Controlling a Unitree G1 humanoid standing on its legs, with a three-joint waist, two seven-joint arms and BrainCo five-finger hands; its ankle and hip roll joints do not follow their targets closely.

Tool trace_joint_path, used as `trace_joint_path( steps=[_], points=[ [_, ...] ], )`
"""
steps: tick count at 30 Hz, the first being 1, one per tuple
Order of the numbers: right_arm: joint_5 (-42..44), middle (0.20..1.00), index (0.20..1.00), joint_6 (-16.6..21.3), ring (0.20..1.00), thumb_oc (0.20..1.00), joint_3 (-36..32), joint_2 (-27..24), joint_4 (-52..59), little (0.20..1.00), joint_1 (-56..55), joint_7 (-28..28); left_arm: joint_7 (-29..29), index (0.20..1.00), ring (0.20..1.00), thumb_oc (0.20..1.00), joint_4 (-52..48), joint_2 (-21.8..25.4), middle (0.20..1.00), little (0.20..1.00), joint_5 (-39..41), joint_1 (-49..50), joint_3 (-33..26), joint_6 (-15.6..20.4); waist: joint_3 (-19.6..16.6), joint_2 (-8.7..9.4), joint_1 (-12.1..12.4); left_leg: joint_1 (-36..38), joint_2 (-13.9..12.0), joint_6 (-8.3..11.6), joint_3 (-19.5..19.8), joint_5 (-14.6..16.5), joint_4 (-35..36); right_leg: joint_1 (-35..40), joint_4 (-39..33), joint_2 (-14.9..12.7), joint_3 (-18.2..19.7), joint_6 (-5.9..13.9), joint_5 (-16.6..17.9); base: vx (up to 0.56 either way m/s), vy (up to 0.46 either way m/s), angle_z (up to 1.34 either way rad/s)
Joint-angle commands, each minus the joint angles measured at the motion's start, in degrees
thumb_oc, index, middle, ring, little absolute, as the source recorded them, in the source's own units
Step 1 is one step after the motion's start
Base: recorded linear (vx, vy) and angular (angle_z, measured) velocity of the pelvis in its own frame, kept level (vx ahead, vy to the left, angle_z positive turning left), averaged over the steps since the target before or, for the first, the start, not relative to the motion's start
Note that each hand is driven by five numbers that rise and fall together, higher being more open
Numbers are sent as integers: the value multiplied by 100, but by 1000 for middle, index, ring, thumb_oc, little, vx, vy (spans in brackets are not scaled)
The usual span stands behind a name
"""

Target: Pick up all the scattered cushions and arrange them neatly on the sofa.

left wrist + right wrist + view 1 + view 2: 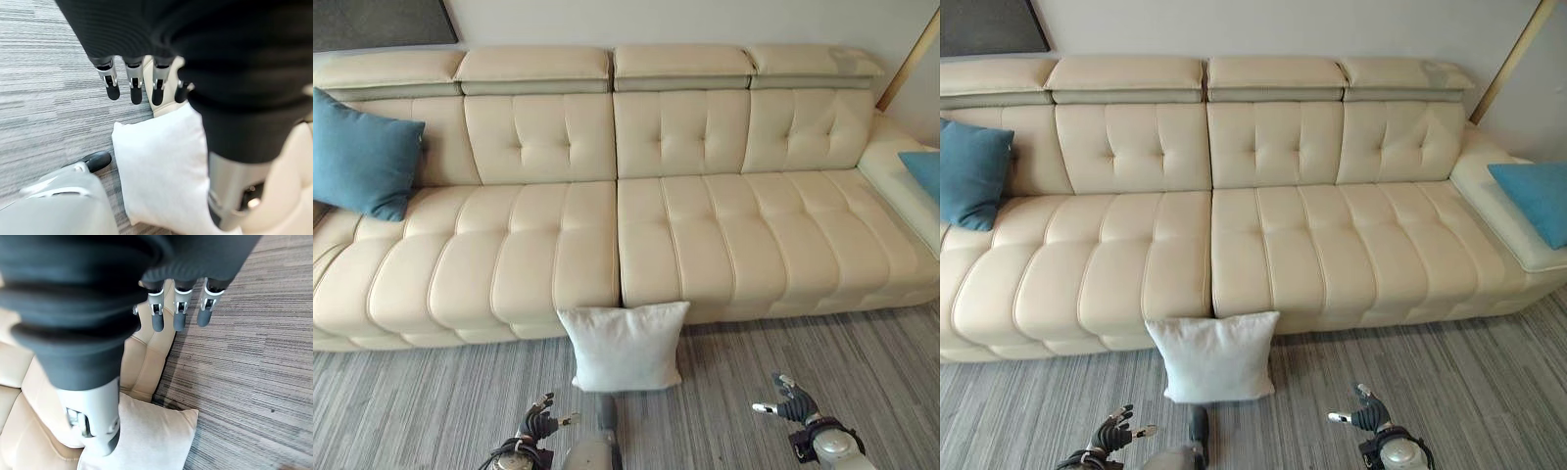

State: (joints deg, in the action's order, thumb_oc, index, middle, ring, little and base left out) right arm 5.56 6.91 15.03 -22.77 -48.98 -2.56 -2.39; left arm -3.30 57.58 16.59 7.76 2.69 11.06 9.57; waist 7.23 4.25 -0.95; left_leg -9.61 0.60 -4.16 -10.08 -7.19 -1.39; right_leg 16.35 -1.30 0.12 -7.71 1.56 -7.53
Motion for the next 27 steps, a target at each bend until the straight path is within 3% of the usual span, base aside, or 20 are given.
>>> trace_joint_path(
  steps=[1,5,9,13,18,23,24,26,27],
  points=[
    [-92,1000,1000,114,1000,1000,-116,-79,98,1000,237,-30,-52,1000,1000,1000,-187,258,1000,1000,-164,-109,28,150,-188,-31,216,293,-179,555,96,669,-257,-982,1044,-518,177,566,97,139,187,-1],
    [-54,1000,1000,114,1000,1000,-57,20,179,1000,451,-22,-89,1000,1000,1000,-198,386,1000,1000,-140,-274,7,157,-104,-115,202,608,-107,352,53,912,-227,-1647,2186,-700,169,768,460,115,158,6],
    [-98,1000,1000,107,1000,1000,-3,0,299,1000,518,-44,-110,1000,1000,1000,-214,447,1000,1000,-102,-256,-43,175,-55,-214,152,899,-88,335,117,1060,-152,-2057,1663,-822,-411,606,374,84,12,1],
    [-135,1000,1000,100,1000,1000,27,-60,341,1000,467,-42,-124,1000,1000,1000,-142,455,1000,1000,-131,-224,-62,176,-12,-169,76,947,-53,359,203,1110,-275,-2019,1390,-705,-227,591,356,44,-56,9],
    [-216,1000,1000,117,1000,1000,-31,-145,231,1000,254,-67,-108,1000,1000,1000,-146,448,1000,1000,-200,-95,-138,193,-221,-92,113,1111,-61,502,199,1141,-225,-1439,730,-555,-284,495,280,60,-91,10],
    [-185,1000,1000,122,1000,1000,-58,-210,220,1000,245,-71,-133,1000,1000,1000,-272,511,1000,1000,-100,-132,-196,198,-214,-112,121,1112,-76,551,251,1150,-232,-1352,679,-530,-363,431,198,38,-49,14],
    [-175,1000,1000,126,1000,1000,-45,-228,227,1000,281,-75,-151,1000,1000,1000,-317,547,1000,1000,-87,-185,-190,203,-173,-118,126,1083,-79,558,262,1160,-271,-1384,712,-535,-382,419,177,-120,-32,9],
    [-108,1000,1000,138,1000,1000,27,-339,182,1000,648,-165,-224,1000,1000,1000,-476,701,1000,1000,102,-532,-109,240,241,-128,136,547,-131,585,305,1163,-639,-1934,1135,-614,-430,368,125,-247,-36,8],
    [-107,1000,1000,140,1000,1000,27,-338,177,1000,657,-165,-223,1000,1000,1000,-474,702,1000,1000,103,-539,-110,240,226,-126,133,511,-131,584,307,1170,-661,-1969,1157,-617,-431,367,117,-262,-10,21]
  ],
)
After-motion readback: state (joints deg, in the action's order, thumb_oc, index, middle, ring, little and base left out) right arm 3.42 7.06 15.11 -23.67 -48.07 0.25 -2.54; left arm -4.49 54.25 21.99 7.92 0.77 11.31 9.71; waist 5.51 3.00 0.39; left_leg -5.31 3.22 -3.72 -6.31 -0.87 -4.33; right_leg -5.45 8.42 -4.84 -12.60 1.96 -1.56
